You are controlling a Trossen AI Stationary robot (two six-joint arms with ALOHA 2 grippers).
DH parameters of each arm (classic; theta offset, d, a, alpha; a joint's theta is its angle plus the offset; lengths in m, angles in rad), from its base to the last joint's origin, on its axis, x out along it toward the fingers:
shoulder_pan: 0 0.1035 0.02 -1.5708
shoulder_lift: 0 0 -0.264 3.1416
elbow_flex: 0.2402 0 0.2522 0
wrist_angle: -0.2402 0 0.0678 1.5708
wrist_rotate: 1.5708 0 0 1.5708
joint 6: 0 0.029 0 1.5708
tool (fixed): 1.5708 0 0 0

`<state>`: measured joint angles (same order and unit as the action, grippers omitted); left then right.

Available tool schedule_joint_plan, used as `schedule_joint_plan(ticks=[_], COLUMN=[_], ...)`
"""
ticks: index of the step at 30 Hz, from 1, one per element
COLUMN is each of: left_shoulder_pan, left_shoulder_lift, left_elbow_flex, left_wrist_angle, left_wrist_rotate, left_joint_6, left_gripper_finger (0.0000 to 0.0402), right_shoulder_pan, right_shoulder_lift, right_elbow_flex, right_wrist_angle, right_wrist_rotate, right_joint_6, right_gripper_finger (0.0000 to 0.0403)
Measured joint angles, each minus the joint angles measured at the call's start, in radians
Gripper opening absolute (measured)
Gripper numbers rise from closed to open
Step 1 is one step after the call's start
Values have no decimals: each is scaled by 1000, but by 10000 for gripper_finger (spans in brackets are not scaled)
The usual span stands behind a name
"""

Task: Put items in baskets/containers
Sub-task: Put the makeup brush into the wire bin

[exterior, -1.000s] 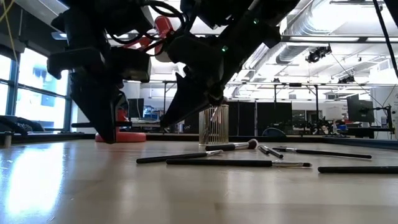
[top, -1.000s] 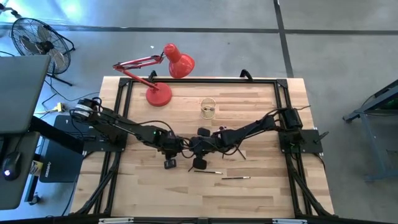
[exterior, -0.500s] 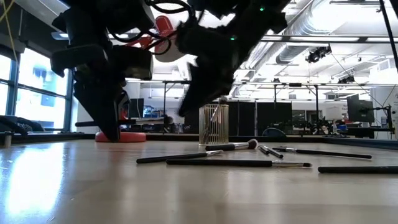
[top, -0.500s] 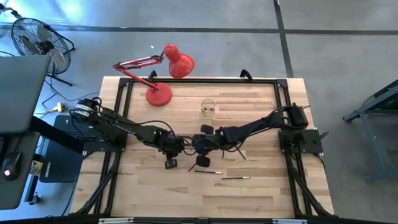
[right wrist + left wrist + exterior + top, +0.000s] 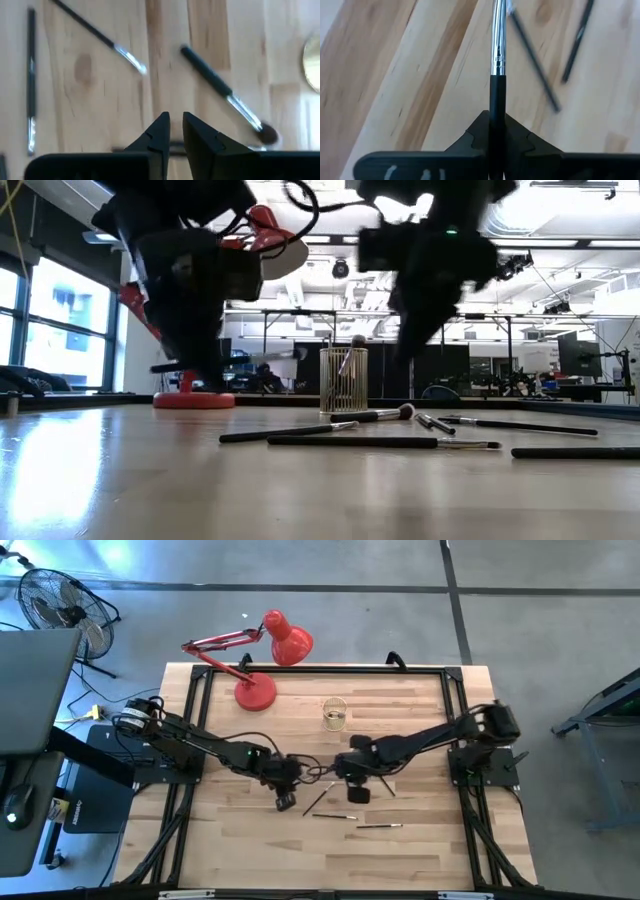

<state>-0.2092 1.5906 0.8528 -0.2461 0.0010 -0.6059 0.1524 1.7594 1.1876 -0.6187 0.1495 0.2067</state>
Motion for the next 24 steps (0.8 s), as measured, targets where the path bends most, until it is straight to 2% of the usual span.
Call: schedule_joint_plan(ticks=[4, 9, 13, 20, 22, 24], left_shoulder_pan=[0, 0, 0, 19, 46, 76], left_shoulder_lift=[0, 0, 0, -1, -3, -2], left_elbow_flex=[0, -1, -1, -1, 0, 0], left_wrist_angle=[37, 123, 329, 707, 728, 707], left_wrist_rotate=[-20, -84, -207, -447, -481, -481], left_joint_6=[-4, -63, -36, 194, 210, 148], left_gripper_finger=[15, 14, 14, 14, 14, 14], right_shoulder_pan=[-2, -2, 1, 1, 1, 1], right_shoulder_lift=[-150, -413, -633, -919, -966, -1001], right_elbow_flex=[-151, -391, -584, -865, -918, -954], right_wrist_angle=[64, 231, 379, 662, 733, 775], right_wrist_rotate=[-2, -10, -10, -108, -139, -158], right_joint_6=[43, 97, 183, 313, 333, 336], right_gripper_finger=[23, 2, 9, 6, 2, 2])
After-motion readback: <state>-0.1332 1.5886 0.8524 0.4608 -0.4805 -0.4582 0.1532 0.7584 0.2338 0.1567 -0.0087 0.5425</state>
